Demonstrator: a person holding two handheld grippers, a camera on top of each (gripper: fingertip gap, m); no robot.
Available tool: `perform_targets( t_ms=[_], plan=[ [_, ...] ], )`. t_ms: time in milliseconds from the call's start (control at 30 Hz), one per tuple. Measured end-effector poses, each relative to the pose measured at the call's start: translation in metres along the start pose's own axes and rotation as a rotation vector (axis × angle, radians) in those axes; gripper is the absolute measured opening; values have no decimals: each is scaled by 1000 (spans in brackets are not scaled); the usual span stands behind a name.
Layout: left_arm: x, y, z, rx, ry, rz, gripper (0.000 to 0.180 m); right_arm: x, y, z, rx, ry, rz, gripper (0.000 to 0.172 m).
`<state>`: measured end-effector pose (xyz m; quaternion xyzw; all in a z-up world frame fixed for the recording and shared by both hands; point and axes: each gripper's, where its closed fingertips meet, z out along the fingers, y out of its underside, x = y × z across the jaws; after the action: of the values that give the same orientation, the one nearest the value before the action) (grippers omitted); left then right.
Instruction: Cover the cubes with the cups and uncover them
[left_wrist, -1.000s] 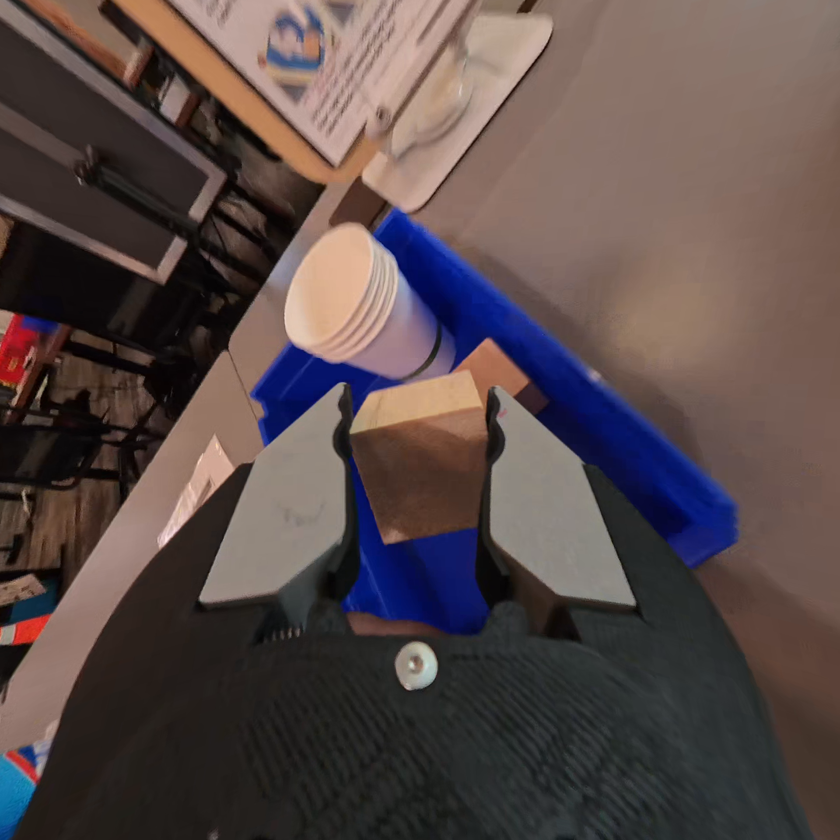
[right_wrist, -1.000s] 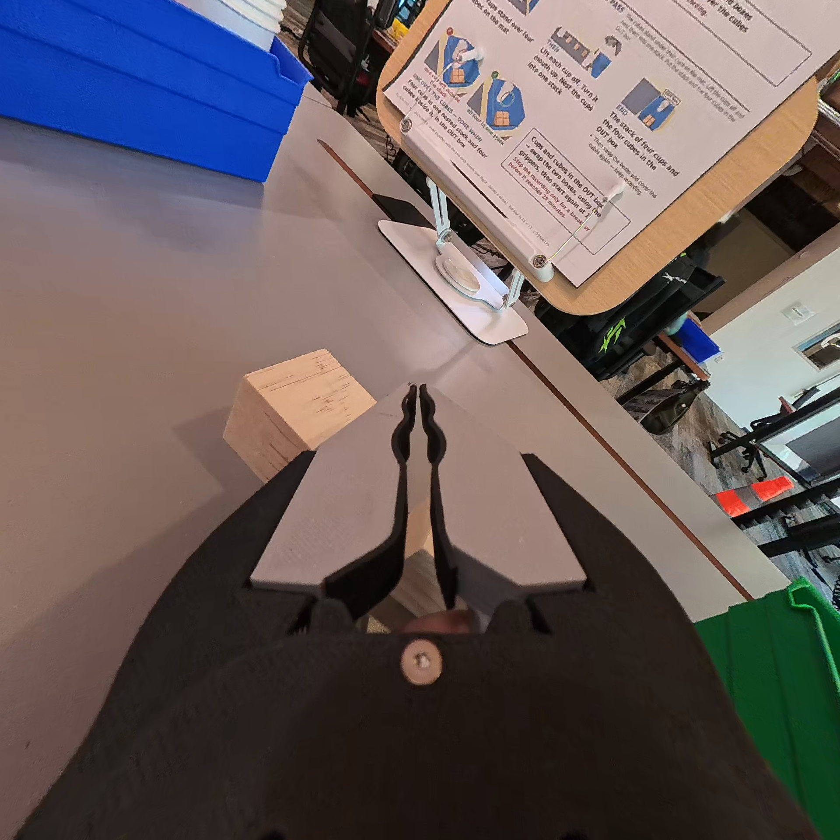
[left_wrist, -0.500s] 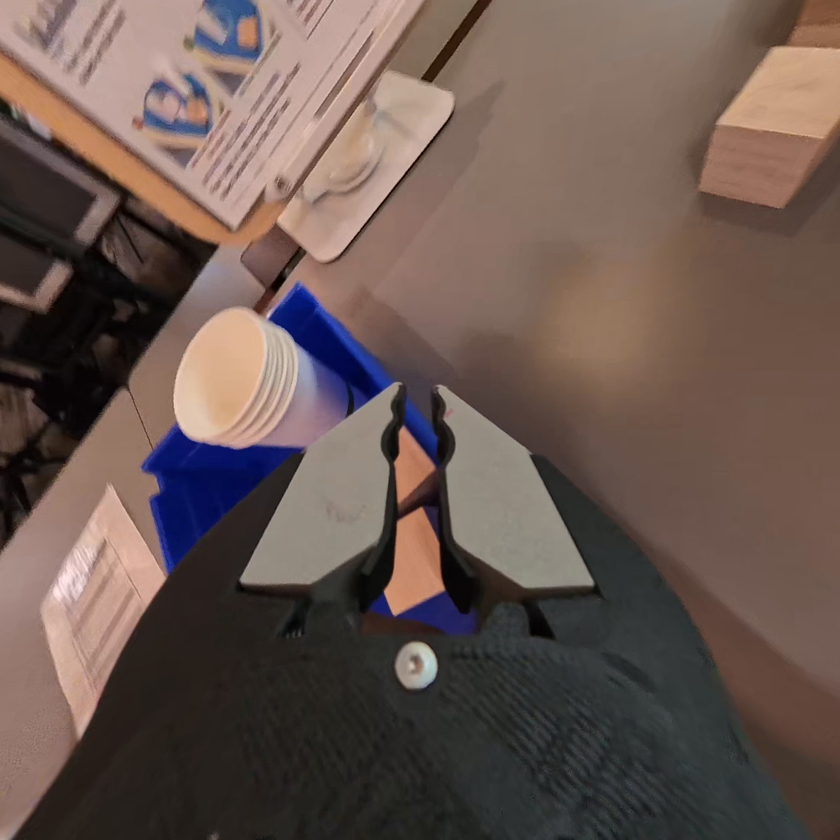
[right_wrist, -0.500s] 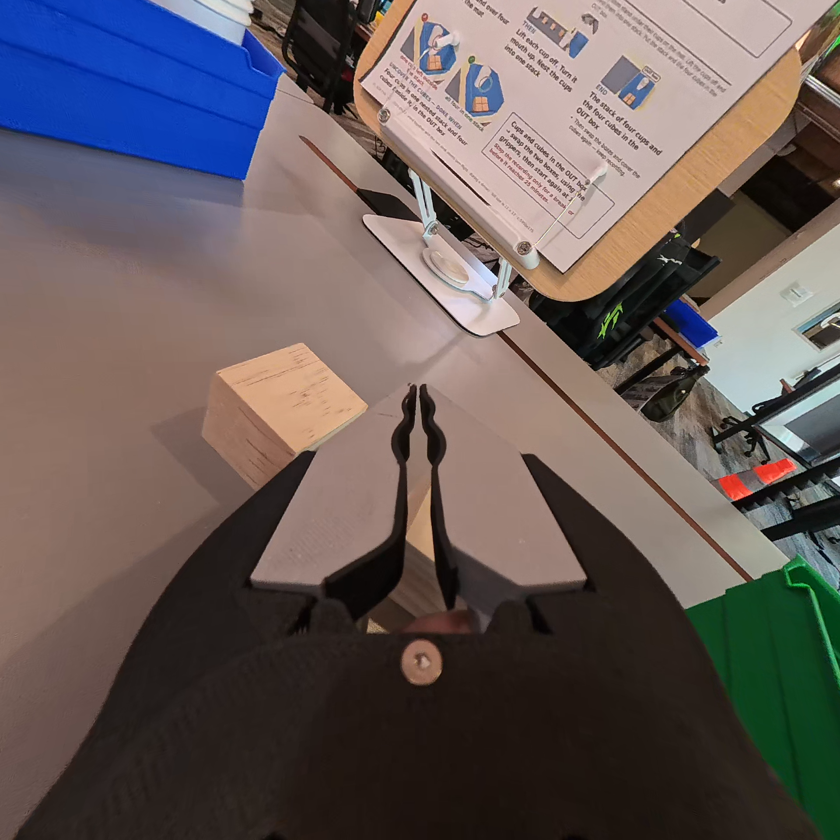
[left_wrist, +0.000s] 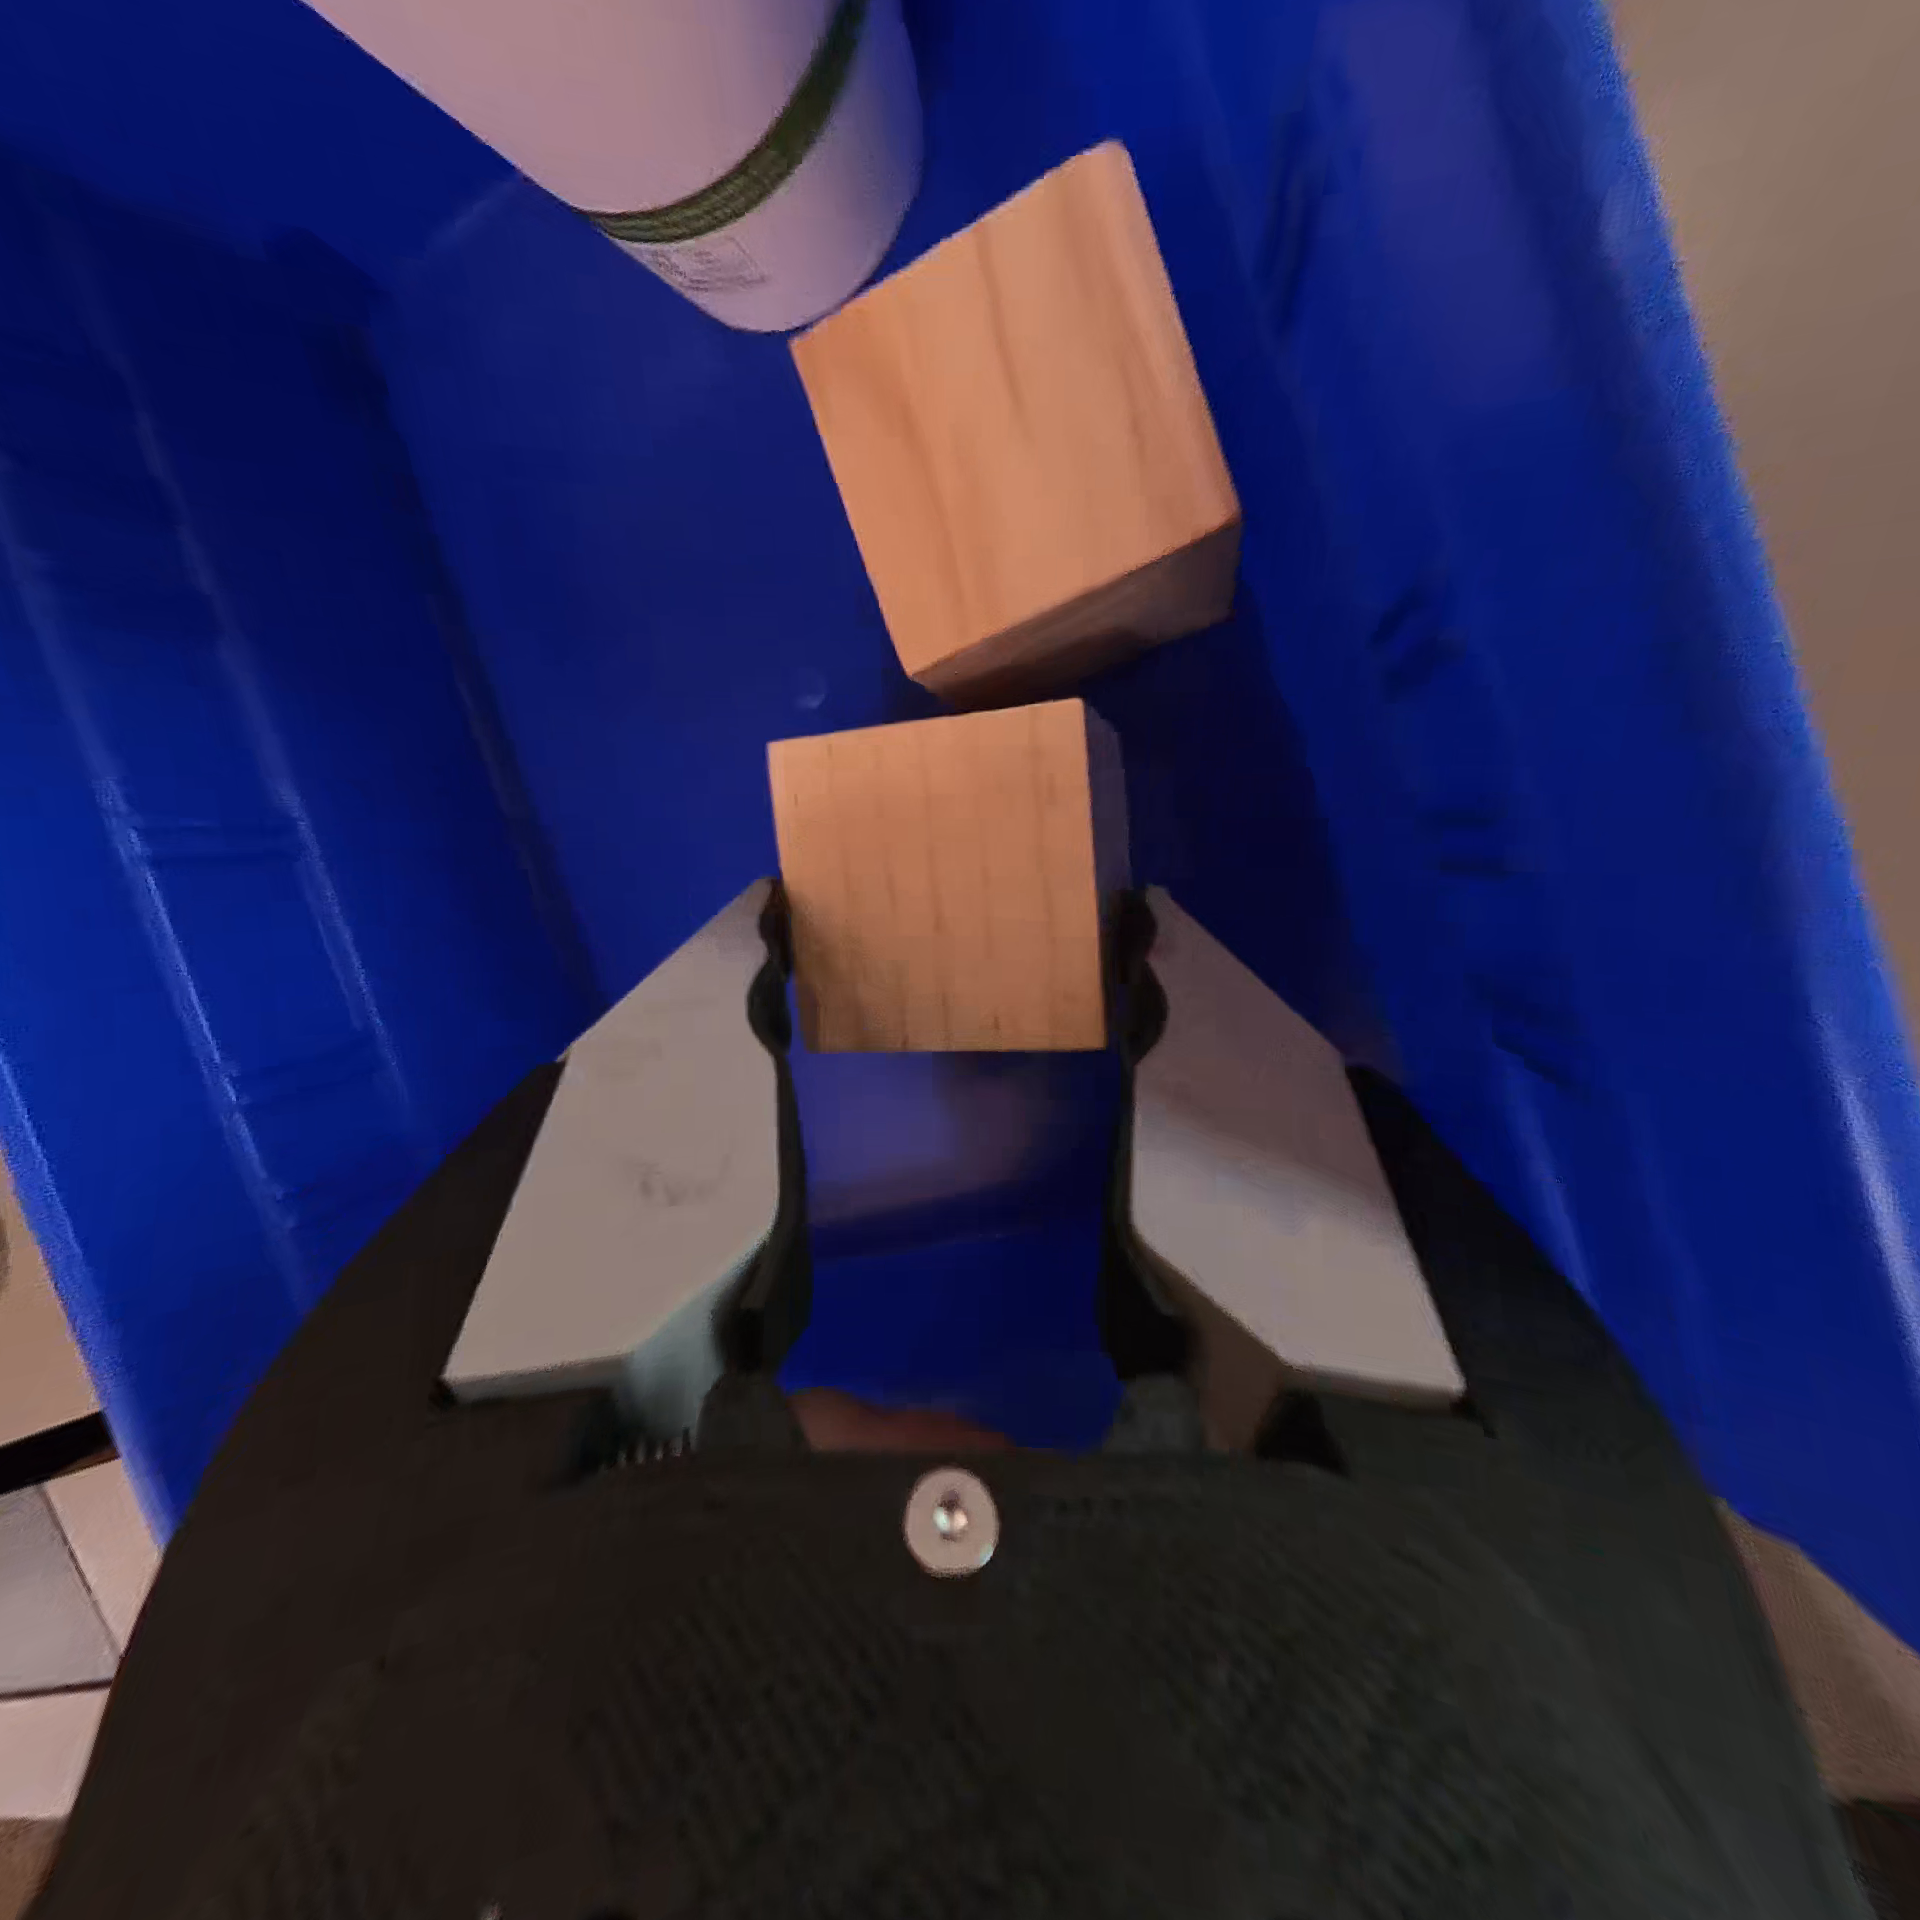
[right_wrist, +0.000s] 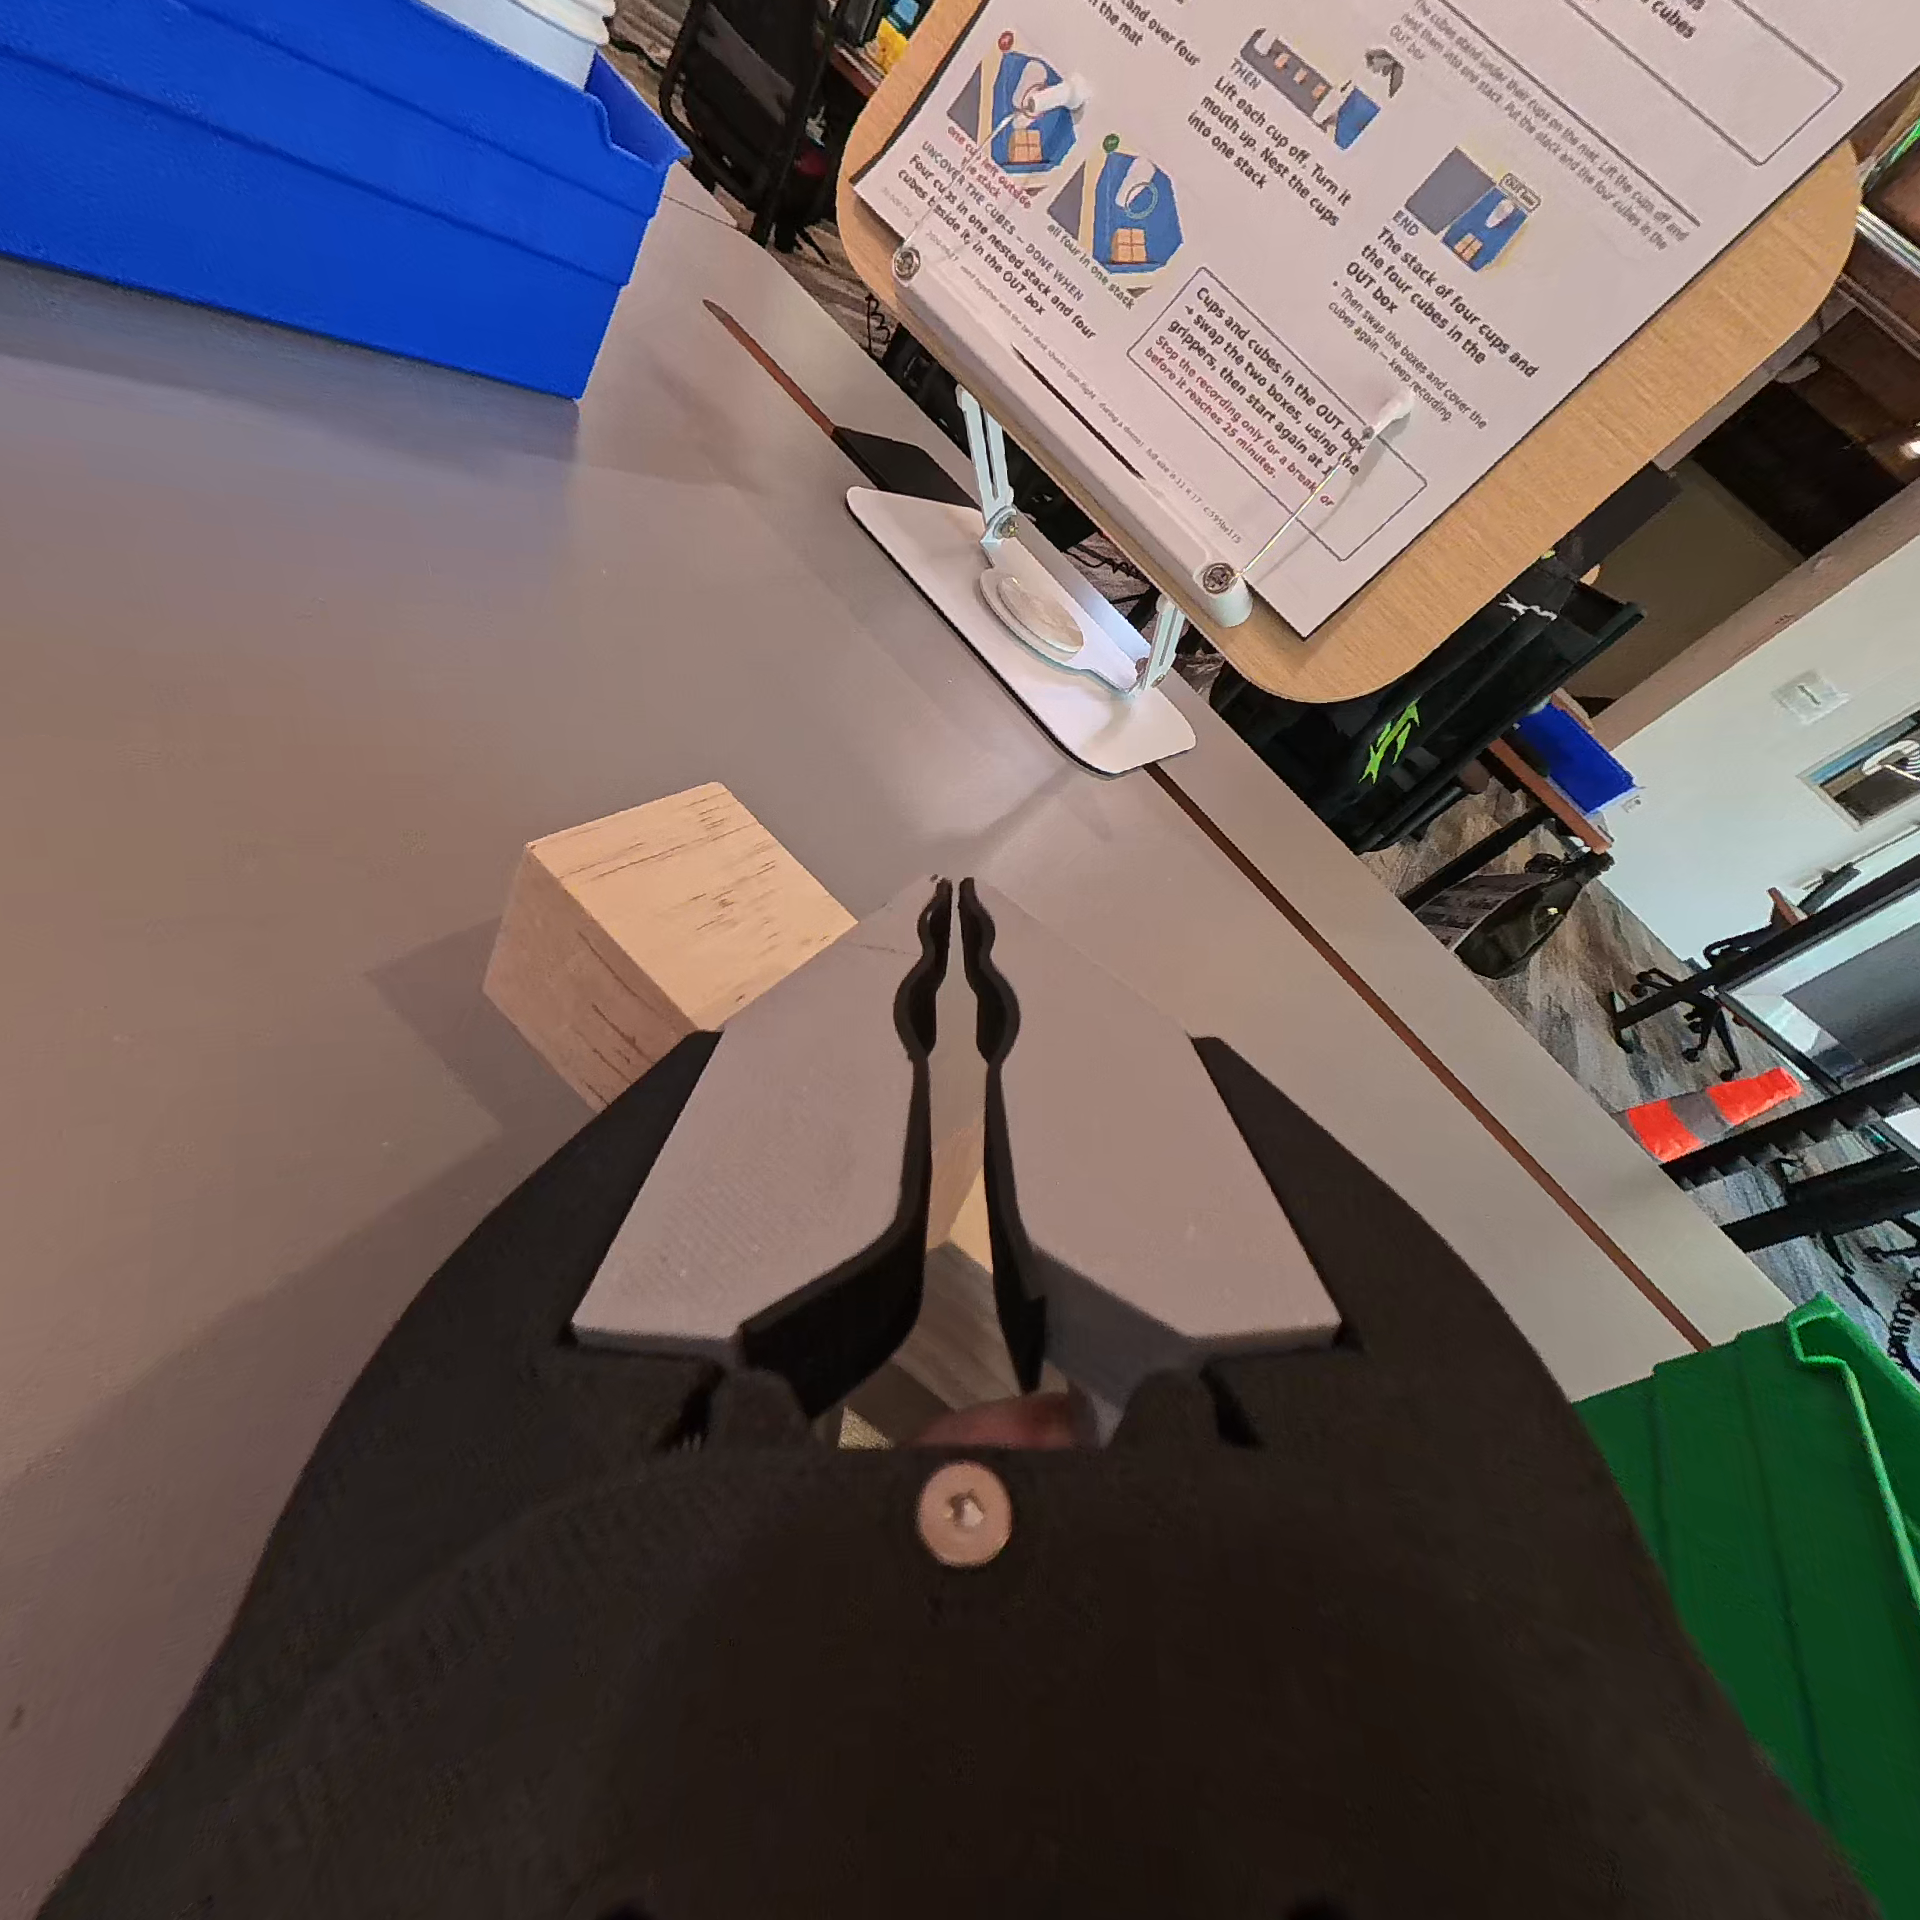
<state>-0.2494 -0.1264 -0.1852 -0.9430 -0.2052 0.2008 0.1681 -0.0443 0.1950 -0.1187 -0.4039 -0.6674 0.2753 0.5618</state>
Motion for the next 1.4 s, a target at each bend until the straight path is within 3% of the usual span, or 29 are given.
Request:
perform_targets(
  t_ms=[167, 300, 367, 467, 600, 733, 833, 1133, 1267, 1400],
  plan=[
    [-21, -19, -18, 93, -43, 0, 63, 4, 0, -1, 4, 9, 14, 0],
    [-47, -64, -83, 371, -150, -53, 63, 4, -1, -1, 6, 8, 12, 0],
    [-26, -89, -115, 491, -112, 9, 62, 4, -1, 0, 2, 10, 7, 0],
    [49, -113, -134, 533, 7, 267, 63, 10, 0, -1, -4, 25, 17, 0],
    [155, -119, -109, 441, 174, 648, 62, 28, 4, -5, -5, 68, 90, 0],
    [214, -100, -53, 275, 338, 971, 63, 47, 5, -11, 18, 100, 168, 0],
    [217, -112, -22, 225, 341, 984, 64, 53, 7, -12, 24, 97, 206, 0],
    [211, -137, -8, 252, 395, 973, 64, 6, 27, 0, -120, -149, 119, 0],
    [211, -138, -7, 242, 397, 1019, 64, 17, 52, 9, -261, 26, -74, 0],
    [213, -140, -6, 211, 379, 1055, 64, 22, 62, 9, -348, 109, -54, 0]
  ],
)
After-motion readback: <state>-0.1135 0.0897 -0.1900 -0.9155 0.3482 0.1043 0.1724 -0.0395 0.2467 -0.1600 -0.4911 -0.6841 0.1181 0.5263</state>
